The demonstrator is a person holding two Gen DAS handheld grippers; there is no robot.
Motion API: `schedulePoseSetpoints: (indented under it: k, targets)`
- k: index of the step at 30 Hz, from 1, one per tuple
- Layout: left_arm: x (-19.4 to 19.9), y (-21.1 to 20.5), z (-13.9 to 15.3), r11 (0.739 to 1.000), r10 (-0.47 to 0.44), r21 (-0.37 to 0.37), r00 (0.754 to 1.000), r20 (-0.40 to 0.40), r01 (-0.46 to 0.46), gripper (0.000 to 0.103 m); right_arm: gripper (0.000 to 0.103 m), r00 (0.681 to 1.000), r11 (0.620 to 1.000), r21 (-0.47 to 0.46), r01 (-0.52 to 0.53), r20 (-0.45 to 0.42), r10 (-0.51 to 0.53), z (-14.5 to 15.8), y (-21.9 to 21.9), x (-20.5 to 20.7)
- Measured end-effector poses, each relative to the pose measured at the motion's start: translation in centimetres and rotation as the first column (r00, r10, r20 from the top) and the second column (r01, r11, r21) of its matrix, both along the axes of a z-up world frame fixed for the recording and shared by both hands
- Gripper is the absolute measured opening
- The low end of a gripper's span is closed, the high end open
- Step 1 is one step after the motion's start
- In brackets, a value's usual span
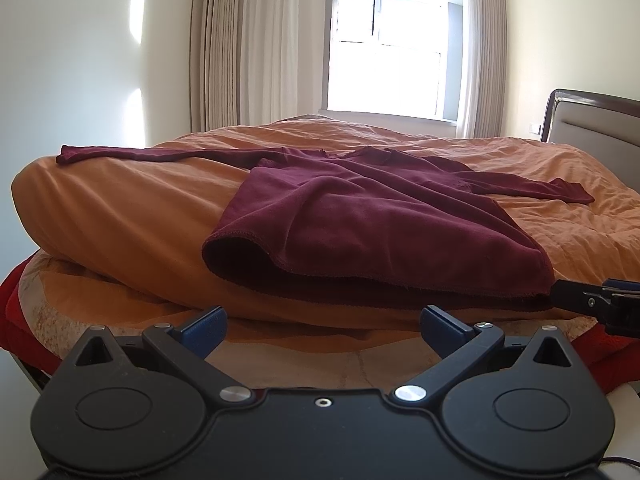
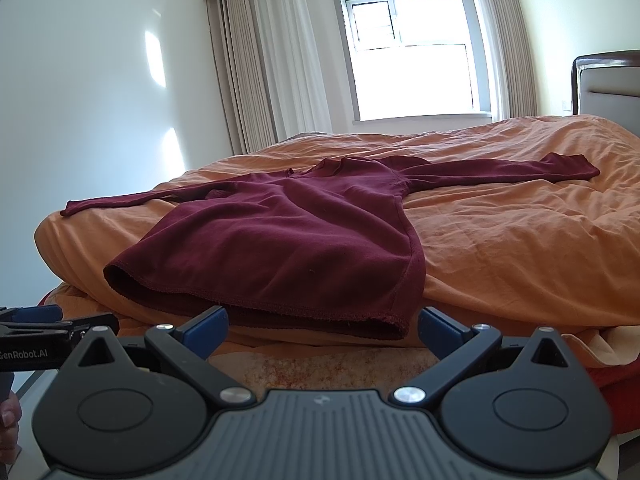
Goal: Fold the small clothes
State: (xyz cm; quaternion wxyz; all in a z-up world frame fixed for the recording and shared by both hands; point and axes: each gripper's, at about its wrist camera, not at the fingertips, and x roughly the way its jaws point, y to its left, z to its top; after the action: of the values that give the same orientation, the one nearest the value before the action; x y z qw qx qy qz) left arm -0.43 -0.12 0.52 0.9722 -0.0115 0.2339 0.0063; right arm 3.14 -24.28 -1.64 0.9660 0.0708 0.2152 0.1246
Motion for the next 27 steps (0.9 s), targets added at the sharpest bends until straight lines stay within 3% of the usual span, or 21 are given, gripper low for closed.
schedulePoseSetpoints:
  k: [27]
  targets:
    - [0.68,-0.23,-0.08,1.000,0.004,-0.010,1.000,-0.019,-0.004,0.102,0.103,0.999,1.000,-0.024,0.019,-0.046,-0.020,-0.49,0.04,0.61]
